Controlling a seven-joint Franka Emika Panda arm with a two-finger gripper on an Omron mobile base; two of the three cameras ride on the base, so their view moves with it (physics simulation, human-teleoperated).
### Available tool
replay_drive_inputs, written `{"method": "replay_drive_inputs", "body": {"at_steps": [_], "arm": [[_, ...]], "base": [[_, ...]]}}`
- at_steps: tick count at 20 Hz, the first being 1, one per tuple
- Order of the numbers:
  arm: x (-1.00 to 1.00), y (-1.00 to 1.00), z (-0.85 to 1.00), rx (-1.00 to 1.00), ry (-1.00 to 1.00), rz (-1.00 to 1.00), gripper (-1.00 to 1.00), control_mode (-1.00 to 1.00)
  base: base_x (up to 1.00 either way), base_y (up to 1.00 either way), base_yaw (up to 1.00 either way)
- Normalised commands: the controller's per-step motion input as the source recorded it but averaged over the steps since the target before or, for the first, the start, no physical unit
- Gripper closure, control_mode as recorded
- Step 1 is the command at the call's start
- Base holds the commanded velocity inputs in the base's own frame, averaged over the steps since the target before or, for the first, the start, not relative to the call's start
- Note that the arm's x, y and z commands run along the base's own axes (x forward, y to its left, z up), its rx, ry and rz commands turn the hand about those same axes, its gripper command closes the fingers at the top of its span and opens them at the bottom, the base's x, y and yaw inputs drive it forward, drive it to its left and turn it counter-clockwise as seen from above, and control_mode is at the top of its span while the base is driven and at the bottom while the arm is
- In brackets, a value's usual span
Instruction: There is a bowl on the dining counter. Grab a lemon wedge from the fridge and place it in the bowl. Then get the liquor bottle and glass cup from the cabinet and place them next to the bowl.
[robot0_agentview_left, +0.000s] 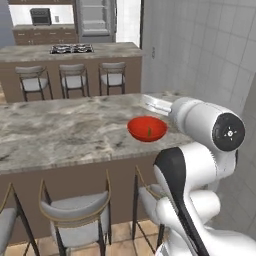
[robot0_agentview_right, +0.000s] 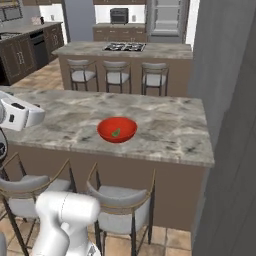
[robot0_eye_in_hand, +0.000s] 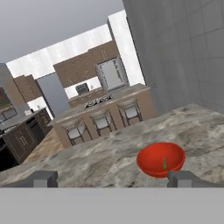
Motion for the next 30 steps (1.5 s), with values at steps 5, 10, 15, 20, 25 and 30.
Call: {"method": "replay_drive_inputs", "body": {"at_steps": [5, 10, 15, 20, 25, 30], "arm": [[0.0, 0.0, 0.0, 0.0, 0.0, 0.0, -1.0, 1.0], [0.0, 0.0, 0.0, 0.0, 0.0, 0.0, -1.0, 1.0], [0.0, 0.0, 0.0, 0.0, 0.0, 0.0, -1.0, 1.0], [0.0, 0.0, 0.0, 0.0, 0.0, 0.0, -1.0, 1.0], [0.0, 0.0, 0.0, 0.0, 0.0, 0.0, -1.0, 1.0], [0.0, 0.0, 0.0, 0.0, 0.0, 0.0, -1.0, 1.0]], "base": [[0.0, 1.0, 0.05], [-0.09, 1.0, 0.0], [-0.01, 1.0, 0.0], [0.0, 1.0, 0.0], [0.11, 1.0, 0.0], [0.36, 1.0, -0.05]]}}
